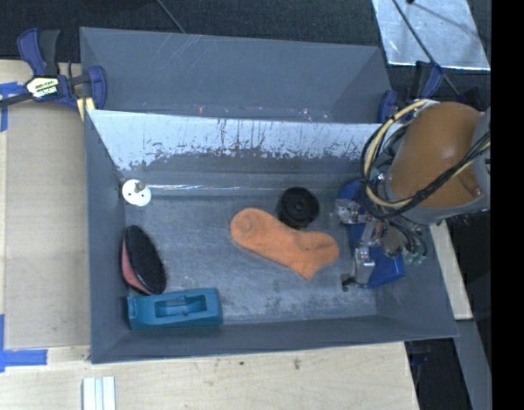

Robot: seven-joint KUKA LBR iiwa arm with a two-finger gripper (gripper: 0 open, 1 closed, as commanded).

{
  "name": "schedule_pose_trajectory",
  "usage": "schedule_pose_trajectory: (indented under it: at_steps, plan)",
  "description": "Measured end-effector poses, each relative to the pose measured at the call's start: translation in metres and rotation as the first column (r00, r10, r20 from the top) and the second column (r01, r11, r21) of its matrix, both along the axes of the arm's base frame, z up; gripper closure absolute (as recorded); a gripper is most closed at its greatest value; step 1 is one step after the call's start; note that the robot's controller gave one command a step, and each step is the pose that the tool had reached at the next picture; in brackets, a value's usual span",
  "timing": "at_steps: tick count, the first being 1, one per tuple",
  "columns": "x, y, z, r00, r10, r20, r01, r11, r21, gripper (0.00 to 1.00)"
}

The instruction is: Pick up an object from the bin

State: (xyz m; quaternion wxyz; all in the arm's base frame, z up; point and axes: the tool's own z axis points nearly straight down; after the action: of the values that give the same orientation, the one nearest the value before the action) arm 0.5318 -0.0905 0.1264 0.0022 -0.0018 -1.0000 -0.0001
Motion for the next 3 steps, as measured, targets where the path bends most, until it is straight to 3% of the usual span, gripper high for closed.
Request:
schedule_pose_trajectory:
  at_steps: [1,2,3]
  plan:
    - [0.002,0.0,0.005,1.0,0.002,0.007,-0.002,1.0,-0.001,0.0]
    - [0.013,0.043,-0.037,1.0,-0.025,0.012,0.025,1.0,-0.002,0.0]
    - [0.017,0.052,-0.051,0.993,-0.115,0.013,0.115,0.993,0.0,1.0]
